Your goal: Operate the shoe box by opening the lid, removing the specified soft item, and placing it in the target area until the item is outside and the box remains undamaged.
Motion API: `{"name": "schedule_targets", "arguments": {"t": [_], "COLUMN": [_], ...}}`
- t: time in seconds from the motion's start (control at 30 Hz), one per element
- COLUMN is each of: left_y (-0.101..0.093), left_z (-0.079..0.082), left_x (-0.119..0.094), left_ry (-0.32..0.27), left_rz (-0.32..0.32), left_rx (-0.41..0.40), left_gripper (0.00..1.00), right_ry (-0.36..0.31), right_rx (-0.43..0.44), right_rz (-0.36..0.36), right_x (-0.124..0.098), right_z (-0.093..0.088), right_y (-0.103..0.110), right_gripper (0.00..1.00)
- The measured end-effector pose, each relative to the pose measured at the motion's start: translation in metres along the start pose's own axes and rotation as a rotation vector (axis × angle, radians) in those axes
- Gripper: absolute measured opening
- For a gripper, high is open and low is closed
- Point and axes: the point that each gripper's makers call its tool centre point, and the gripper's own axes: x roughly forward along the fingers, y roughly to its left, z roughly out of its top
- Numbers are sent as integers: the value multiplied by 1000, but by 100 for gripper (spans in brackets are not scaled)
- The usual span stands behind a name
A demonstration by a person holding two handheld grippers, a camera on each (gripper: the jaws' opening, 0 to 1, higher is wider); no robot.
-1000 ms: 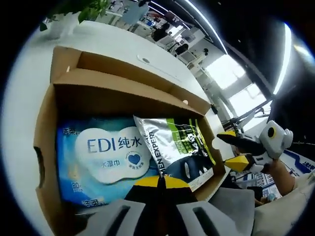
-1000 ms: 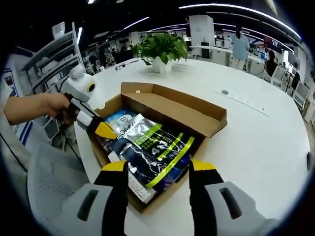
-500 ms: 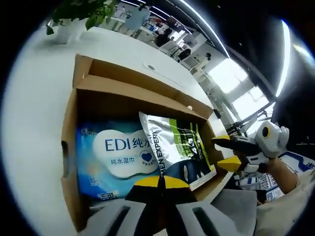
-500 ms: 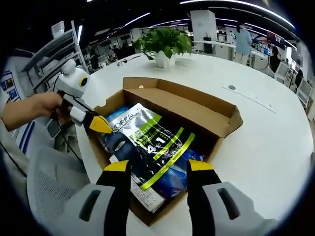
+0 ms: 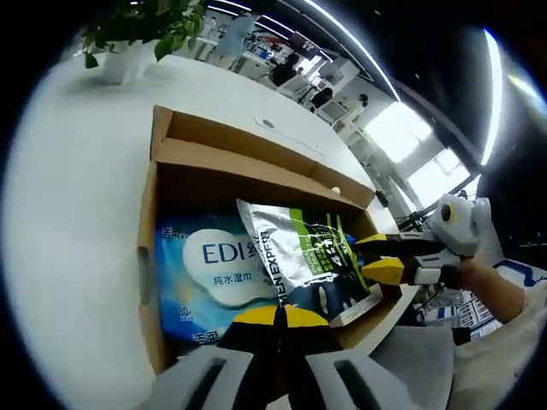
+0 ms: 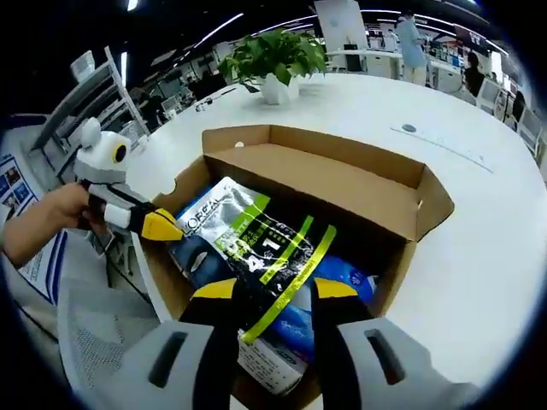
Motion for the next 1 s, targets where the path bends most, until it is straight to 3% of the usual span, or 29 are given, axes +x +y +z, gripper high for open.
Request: {"name": "schedule_targets", "arguments": {"t": [0.2,0.33,0.43,0.63,1.0], "left_y": [0,0,4,11,7], "left_z": [1,1,1,2,9], "left_x": [-1,0,1,1,0], "left_ry": [-1,1,10,19,10], "left_rz": [-2,0,9,21,33], "left_rx": [16,30,41,61,91], "left_gripper": [0,0,0,0,0], "right_ry": [48,71,69,48,19], "right_rx": [53,50,103,97,152], "right_rz": [-6,-43,-27,-40,-18], "right_x": [11,12,12,9,2], "right_z": [-6,-8,-9,-8,-5], "right_y": [-2,-10,-9,-12,-8], "right_gripper": [25,15,14,5,0]}}
